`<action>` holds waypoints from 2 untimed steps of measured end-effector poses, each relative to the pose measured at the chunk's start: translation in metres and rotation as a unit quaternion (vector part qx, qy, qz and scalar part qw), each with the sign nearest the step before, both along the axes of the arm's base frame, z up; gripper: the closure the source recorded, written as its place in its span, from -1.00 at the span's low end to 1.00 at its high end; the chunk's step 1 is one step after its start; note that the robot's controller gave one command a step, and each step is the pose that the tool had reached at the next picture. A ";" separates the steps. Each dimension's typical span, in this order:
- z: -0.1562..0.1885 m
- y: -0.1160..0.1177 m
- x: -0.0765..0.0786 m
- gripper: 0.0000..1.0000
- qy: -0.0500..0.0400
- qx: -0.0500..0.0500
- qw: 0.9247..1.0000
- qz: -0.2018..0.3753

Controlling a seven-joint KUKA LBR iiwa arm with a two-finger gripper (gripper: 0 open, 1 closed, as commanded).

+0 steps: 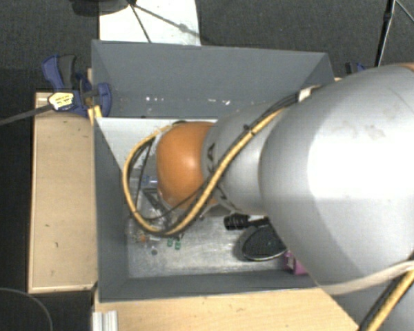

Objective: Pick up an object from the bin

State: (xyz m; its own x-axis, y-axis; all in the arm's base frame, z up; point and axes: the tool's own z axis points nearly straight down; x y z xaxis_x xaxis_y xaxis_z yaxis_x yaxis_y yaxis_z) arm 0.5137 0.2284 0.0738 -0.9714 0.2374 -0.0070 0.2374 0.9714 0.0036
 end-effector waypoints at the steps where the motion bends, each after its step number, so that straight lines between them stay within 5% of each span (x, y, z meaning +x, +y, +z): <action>1: 0.039 0.000 0.001 1.00 0.002 0.000 1.000 -0.002; 2: 0.078 0.000 0.003 1.00 0.001 0.000 1.000 -0.001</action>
Offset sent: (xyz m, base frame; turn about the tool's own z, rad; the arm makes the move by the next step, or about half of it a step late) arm 0.0000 -0.0001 0.0367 0.0000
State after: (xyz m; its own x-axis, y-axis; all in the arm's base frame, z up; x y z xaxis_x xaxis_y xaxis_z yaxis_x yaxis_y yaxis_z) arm 0.5164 0.2287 0.1521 -0.9709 0.2395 -0.0044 0.2395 0.9709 0.0038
